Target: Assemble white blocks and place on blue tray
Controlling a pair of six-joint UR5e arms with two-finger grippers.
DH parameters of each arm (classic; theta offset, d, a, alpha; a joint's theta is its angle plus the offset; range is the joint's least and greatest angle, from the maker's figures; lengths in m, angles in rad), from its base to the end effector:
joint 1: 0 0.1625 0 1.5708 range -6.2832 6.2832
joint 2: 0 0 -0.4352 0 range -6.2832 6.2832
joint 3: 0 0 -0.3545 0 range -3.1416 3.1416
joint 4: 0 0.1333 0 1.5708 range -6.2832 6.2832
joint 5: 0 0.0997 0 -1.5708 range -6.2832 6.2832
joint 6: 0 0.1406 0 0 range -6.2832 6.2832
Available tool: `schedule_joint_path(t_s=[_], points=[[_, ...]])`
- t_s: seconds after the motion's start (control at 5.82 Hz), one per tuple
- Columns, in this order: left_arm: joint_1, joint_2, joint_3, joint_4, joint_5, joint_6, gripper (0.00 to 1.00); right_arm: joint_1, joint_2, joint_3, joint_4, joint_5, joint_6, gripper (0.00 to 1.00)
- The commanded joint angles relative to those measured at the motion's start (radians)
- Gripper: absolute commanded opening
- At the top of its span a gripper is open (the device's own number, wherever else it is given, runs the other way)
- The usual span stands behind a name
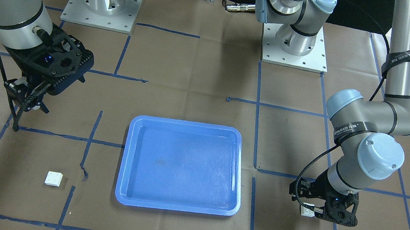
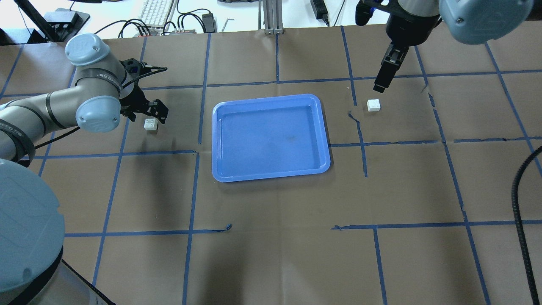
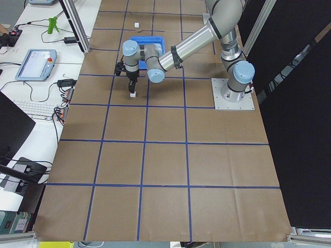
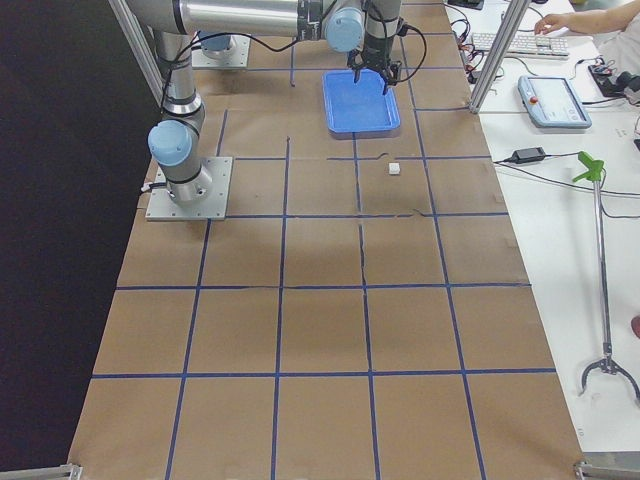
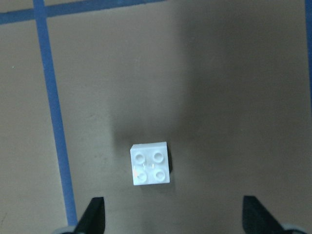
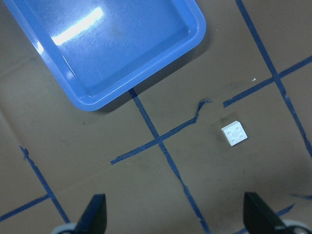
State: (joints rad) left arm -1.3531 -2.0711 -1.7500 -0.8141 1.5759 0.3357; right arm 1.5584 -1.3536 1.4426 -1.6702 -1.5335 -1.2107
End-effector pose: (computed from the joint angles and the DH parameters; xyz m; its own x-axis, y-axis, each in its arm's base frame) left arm -0.0010 -0.6094 0.1891 -0.9927 0.1164 -0.0302 0.1183 0.9904 -0.0711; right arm 0.1317 -0.5497 0.4165 -0.3637 -0.9315 -0.0034 -0.9308 0.3636 -0.0386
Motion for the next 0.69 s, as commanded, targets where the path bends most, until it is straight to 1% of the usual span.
schedule_joint_path(t_s=[0.0,0.17,0.34,0.52], points=[[0.002,-0.044,-0.005,0.059,0.004,0.005,0.99,-0.052,0.046,-0.023,-0.036,0.012,-0.316,1.0],[0.0,-0.041,-0.006,0.056,0.003,0.005,0.98,-0.085,0.11,-0.101,-0.02,0.013,-0.443,1.0],[0.0,-0.037,-0.009,0.055,0.004,0.009,0.7,-0.093,0.157,-0.153,-0.016,0.047,-0.516,1.0],[0.0,-0.035,-0.008,0.055,0.007,0.011,0.32,-0.118,0.172,-0.152,-0.02,0.096,-0.6,1.0]])
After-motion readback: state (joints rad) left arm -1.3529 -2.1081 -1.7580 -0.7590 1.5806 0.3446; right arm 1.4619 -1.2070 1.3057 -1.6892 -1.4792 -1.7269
